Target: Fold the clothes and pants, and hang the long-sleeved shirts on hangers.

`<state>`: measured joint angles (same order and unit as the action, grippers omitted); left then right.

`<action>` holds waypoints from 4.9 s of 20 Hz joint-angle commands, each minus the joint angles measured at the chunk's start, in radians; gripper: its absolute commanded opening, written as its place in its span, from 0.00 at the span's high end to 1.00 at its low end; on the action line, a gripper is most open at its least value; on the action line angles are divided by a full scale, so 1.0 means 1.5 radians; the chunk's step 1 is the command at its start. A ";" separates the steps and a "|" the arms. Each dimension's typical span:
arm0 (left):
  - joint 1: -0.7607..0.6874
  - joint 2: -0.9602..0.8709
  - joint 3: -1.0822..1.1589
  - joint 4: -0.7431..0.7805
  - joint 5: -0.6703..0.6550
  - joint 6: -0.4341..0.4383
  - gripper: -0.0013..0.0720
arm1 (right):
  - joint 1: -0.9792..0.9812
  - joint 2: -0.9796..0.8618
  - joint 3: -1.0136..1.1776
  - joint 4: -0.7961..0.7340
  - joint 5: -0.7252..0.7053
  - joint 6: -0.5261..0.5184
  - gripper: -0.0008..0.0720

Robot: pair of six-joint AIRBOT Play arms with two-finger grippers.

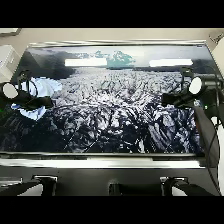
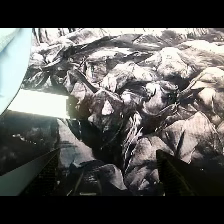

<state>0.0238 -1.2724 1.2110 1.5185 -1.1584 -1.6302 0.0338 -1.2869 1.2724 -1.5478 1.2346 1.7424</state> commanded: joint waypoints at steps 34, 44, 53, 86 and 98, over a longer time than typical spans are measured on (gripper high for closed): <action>0.013 -0.038 0.093 0.020 0.360 0.050 0.00 | 0.001 0.001 0.000 0.008 -0.077 0.015 0.03; 0.218 -0.427 0.516 0.018 -0.149 -0.138 0.00 | 0.001 0.001 0.000 0.014 -0.101 0.016 0.05; 0.203 -0.516 0.508 -0.017 -0.032 -0.014 0.00 | 0.001 0.001 0.000 0.046 -0.097 0.016 0.05; -0.403 -0.068 0.343 -0.069 0.047 0.052 0.95 | 0.001 0.172 0.330 -0.140 0.232 -0.055 0.07; -0.378 -0.288 0.305 -0.247 -0.086 0.027 0.00 | 0.001 -0.141 0.292 0.093 0.256 -0.066 0.06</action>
<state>-0.6098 -1.7134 1.6253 1.0405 -1.1477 -1.5810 0.0338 -1.3666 1.7149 -1.5131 1.6043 1.6604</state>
